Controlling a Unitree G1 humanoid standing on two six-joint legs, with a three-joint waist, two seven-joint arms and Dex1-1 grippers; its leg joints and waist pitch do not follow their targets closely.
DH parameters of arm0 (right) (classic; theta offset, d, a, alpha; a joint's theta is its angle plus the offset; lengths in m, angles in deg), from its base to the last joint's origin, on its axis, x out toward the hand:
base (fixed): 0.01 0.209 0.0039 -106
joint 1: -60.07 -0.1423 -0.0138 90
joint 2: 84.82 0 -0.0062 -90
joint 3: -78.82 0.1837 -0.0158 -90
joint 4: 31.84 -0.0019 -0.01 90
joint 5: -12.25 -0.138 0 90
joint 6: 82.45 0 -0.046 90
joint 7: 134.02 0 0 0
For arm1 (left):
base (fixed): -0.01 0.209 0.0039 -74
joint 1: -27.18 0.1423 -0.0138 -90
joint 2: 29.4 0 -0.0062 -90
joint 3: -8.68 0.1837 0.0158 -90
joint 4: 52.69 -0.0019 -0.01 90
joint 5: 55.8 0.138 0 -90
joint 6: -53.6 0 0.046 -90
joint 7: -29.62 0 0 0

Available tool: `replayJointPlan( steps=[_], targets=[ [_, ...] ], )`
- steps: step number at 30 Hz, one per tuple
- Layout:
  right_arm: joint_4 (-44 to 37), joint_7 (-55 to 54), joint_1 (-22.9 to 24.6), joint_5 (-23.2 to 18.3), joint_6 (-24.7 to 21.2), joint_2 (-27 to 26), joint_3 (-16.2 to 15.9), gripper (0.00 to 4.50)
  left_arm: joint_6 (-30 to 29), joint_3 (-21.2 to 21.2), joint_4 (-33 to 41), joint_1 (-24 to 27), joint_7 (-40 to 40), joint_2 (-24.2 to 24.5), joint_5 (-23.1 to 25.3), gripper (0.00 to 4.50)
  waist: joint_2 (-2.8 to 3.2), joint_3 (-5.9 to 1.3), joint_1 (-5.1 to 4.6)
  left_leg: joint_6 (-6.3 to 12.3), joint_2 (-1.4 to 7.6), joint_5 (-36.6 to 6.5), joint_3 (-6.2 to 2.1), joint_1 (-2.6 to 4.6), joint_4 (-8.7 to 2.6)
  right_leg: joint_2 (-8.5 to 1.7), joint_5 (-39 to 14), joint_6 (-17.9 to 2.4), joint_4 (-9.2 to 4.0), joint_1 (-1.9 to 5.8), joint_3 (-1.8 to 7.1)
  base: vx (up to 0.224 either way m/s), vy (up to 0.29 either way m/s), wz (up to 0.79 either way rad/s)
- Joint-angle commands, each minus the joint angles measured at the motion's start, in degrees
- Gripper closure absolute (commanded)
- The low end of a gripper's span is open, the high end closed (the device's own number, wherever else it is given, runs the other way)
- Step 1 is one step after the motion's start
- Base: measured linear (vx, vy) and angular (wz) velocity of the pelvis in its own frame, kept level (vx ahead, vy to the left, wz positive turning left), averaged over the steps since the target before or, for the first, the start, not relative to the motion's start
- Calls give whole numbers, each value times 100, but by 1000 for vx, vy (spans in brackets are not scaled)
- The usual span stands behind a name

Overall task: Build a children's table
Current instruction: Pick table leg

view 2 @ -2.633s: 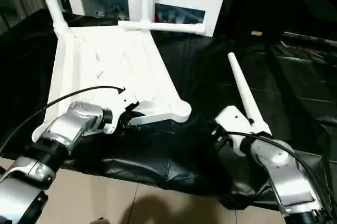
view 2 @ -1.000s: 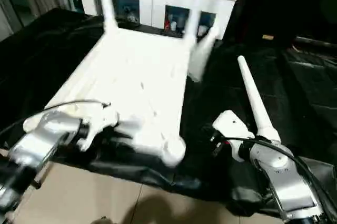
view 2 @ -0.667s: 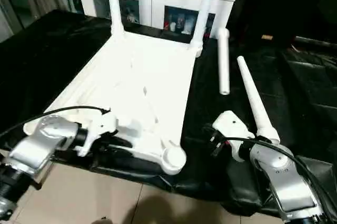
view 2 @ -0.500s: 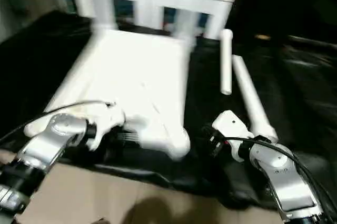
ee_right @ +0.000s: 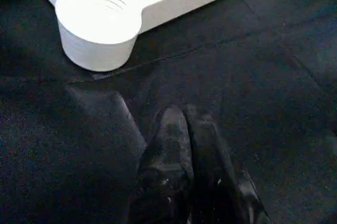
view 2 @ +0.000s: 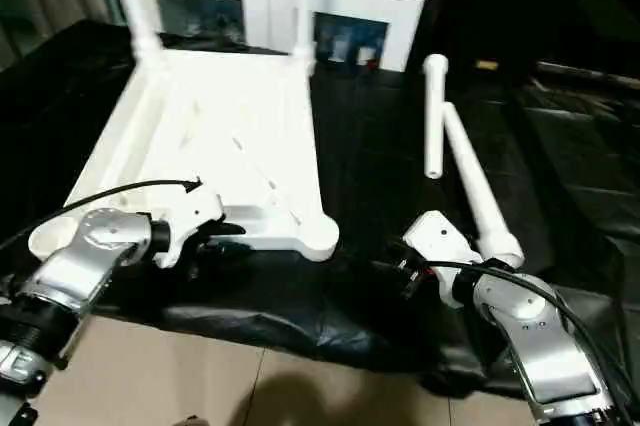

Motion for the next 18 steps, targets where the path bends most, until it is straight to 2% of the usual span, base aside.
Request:
replayJointPlan(
  steps=[1, 9, 12, 15, 16, 17, 18],
  targets=[
    [-101, -90, 94, -80, -73, -60, 105, 450, -35, -316, 42, -234, 114, 61, -166, 250, 50, -354, 8, 276, 153, -595, -41, -13, -416, -387, -333, -1155, -385, 325, 300, 0, 0, 0],
    [-181, -321, 39, -424, -263, -459, 320, 450, -802, -1001, 1113, -50, 258, 121, -843, 181, 73, -328, -5, 138, 170, -887, -40, 12, -444, -402, -726, -1193, -396, 321, 302, 0, 0, 0],
    [-221, -448, 0, -597, -342, -644, 452, 450, -1159, -1283, 1555, 59, 459, 28, -1123, 169, 74, -333, 4, 152, 161, -788, -41, 3, -440, -387, -617, -1195, -392, 322, 299, 0, 0, 0],
    [-149, -839, -141, -705, -443, -926, 653, 450, -1200, -1805, 1871, 139, 1239, -373, -1386, 134, 74, -341, -3, 135, 161, -741, -37, -10, -428, -385, -444, -1295, -376, 322, 296, 0, 0, 0],
    [-73, -1052, -221, -674, -459, -1029, 736, 450, -1246, -1956, 1866, 136, 1643, -519, -1331, 132, 65, -341, -14, 127, 151, -699, -35, -16, -424, -369, -413, -1295, -382, 329, 286, 0, 0, 0],
    [189, -1578, -436, -580, -438, -1244, 956, 450, -1369, -2107, 1809, 177, 2248, -709, -1145, 126, 67, -345, -13, 116, 148, -691, -38, -13, -418, -369, -416, -1278, -376, 328, 284, 0, 0, 0],
    [340, -1851, -554, -539, -422, -1347, 1080, 450, -1376, -2158, 1779, 213, 2485, -787, -1059, 126, 65, -336, -38, 100, 132, -674, -36, -20, -427, -362, -531, -1217, -395, 323, 285, 0, 0, 0]
  ],
)
